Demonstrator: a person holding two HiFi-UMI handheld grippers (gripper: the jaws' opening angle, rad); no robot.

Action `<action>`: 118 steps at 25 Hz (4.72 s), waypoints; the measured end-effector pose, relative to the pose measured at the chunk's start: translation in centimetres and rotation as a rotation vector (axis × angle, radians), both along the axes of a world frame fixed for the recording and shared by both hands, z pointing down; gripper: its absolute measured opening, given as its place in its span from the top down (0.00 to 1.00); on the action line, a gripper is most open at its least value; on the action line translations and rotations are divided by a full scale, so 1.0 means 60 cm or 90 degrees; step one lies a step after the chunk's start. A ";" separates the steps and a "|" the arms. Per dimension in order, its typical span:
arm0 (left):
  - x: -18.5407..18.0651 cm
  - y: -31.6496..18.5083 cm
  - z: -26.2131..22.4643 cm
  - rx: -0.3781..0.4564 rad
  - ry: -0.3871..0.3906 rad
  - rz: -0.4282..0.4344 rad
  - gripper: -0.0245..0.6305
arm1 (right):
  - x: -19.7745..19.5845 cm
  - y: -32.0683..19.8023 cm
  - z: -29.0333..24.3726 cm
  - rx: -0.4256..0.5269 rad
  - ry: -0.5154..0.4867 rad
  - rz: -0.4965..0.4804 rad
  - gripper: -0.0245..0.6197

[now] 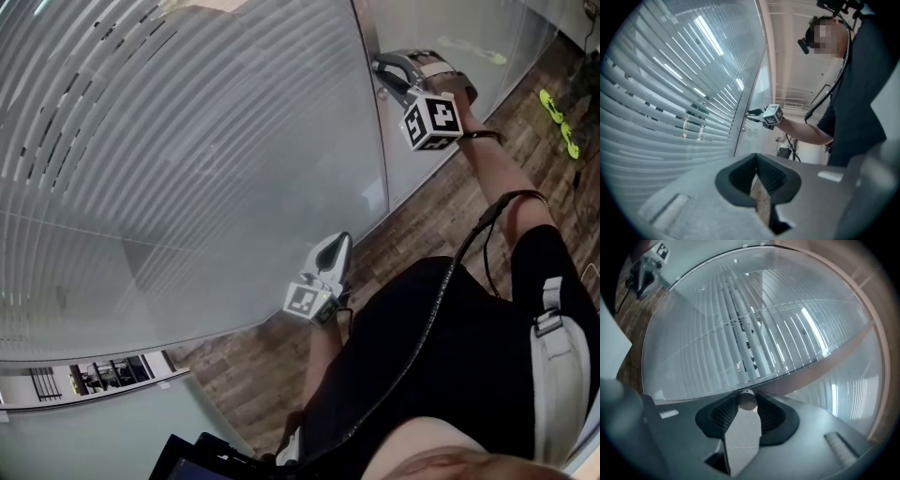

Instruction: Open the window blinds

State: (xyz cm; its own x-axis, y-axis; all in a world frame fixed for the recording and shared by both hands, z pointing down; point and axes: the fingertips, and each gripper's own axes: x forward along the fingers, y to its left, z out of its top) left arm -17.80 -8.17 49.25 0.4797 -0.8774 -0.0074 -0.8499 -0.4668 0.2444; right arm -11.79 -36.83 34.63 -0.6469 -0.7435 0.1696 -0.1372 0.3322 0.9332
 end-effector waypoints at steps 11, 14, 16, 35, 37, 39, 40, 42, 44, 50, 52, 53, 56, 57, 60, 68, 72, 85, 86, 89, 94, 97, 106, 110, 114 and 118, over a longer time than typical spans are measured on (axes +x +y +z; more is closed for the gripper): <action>0.003 0.002 -0.008 0.004 -0.015 0.004 0.96 | 0.012 -0.007 -0.019 -0.279 -0.288 0.037 0.76; 0.004 -0.001 -0.008 0.005 -0.015 0.007 0.96 | 0.015 -0.016 -0.016 -0.370 -0.391 0.038 0.76; 0.004 -0.004 -0.008 0.003 -0.015 0.009 0.96 | 0.019 -0.027 -0.012 -0.421 -0.448 0.040 0.76; 0.009 0.000 -0.004 0.004 -0.020 0.010 0.96 | 0.024 -0.030 -0.011 -0.499 -0.552 0.031 0.76; 0.010 0.001 -0.003 0.001 -0.020 0.010 0.96 | 0.026 -0.030 -0.012 -0.535 -0.585 0.027 0.76; 0.011 0.001 -0.003 0.000 -0.019 0.011 0.96 | 0.024 -0.031 -0.013 -0.550 -0.599 0.026 0.76; 0.011 0.000 -0.003 0.000 -0.019 0.011 0.96 | 0.023 -0.032 -0.013 -0.547 -0.598 0.028 0.76; 0.012 -0.001 -0.003 0.000 -0.017 0.011 0.96 | 0.021 -0.034 -0.014 -0.542 -0.597 0.032 0.76; 0.015 0.000 -0.003 0.001 -0.018 0.012 0.96 | 0.022 -0.034 -0.014 -0.545 -0.600 0.032 0.76; 0.025 0.005 -0.003 -0.002 -0.017 0.015 0.96 | 0.035 -0.025 -0.023 -0.521 -0.605 0.007 0.70; 0.026 0.006 0.002 -0.007 -0.015 0.018 0.96 | 0.042 -0.015 -0.021 -0.498 -0.595 -0.004 0.69; 0.027 0.006 0.005 -0.011 -0.015 0.020 0.96 | 0.044 -0.009 -0.018 -0.494 -0.591 -0.010 0.69; 0.036 0.005 0.013 -0.020 -0.014 0.027 0.96 | 0.058 0.005 -0.009 -0.494 -0.589 -0.025 0.69; 0.040 0.005 0.014 -0.022 -0.013 0.030 0.96 | 0.064 0.009 -0.005 -0.493 -0.590 -0.030 0.69; 0.055 0.008 0.013 -0.027 -0.016 0.035 0.96 | 0.084 0.029 0.002 -0.488 -0.595 -0.056 0.71; 0.097 0.003 0.012 -0.033 -0.025 0.046 0.96 | 0.137 0.080 0.031 -0.481 -0.585 -0.097 0.82; 0.125 0.007 0.014 -0.040 -0.030 0.045 0.96 | 0.159 0.111 0.040 -0.480 -0.568 -0.128 0.90; 0.312 -0.028 -0.019 0.040 -0.052 0.041 0.96 | 0.283 0.213 0.126 -0.564 -0.483 -0.259 0.95; 0.327 -0.027 -0.020 0.036 -0.052 0.041 0.96 | 0.295 0.222 0.131 -0.575 -0.484 -0.260 0.95; 0.360 -0.024 -0.022 0.033 -0.048 0.039 0.96 | 0.317 0.254 0.140 -0.612 -0.483 -0.277 0.95; 0.385 -0.015 -0.014 0.042 -0.042 0.019 0.96 | 0.350 0.307 0.156 -0.655 -0.471 -0.321 0.95; 0.406 0.000 -0.020 0.039 -0.043 0.015 0.96 | 0.383 0.326 0.161 -0.656 -0.478 -0.333 0.95; 0.418 0.037 -0.034 0.042 -0.029 -0.006 0.96 | 0.425 0.374 0.227 -0.685 -0.449 -0.331 0.95; 0.414 0.046 -0.027 0.029 -0.026 -0.014 0.96 | 0.425 0.394 0.246 -0.688 -0.432 -0.340 0.95; 0.416 0.052 -0.021 0.026 -0.032 -0.019 0.96 | 0.425 0.402 0.244 -0.692 -0.431 -0.338 0.95; 0.425 0.057 -0.024 0.027 -0.037 -0.020 0.96 | 0.435 0.410 0.248 -0.696 -0.434 -0.344 0.95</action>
